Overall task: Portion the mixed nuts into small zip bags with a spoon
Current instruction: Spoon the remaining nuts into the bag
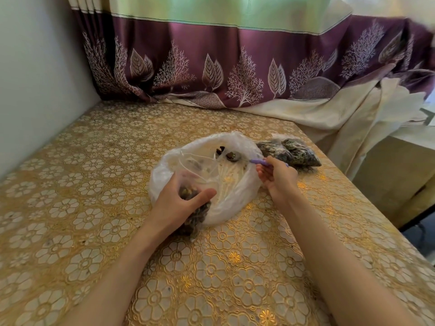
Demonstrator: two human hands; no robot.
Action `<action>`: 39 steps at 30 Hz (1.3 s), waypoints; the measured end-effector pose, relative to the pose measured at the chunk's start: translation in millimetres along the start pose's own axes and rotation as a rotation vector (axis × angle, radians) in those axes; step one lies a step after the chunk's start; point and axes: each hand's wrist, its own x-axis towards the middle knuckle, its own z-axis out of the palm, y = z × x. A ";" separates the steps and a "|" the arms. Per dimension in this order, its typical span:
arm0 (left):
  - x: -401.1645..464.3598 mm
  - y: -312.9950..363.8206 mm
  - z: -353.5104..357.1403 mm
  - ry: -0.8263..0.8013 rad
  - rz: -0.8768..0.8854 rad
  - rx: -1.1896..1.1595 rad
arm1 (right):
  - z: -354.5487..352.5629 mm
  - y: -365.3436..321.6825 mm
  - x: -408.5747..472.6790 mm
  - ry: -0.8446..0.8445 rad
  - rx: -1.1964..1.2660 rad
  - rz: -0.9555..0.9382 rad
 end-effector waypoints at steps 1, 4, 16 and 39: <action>-0.1 -0.2 -0.2 0.002 -0.001 0.003 | -2.3 0.1 -1.9 -0.003 0.002 0.010; 0.0 -0.3 -0.5 0.004 -0.005 0.018 | -9.3 -0.2 -9.8 -0.012 -0.009 0.003; -2.1 1.4 -0.6 -0.008 -0.047 -0.013 | -7.1 -49.0 -48.4 -0.372 -0.075 -0.261; -7.3 4.2 0.9 0.101 -0.013 -0.036 | -12.8 -31.3 -36.7 -0.316 -0.170 -0.280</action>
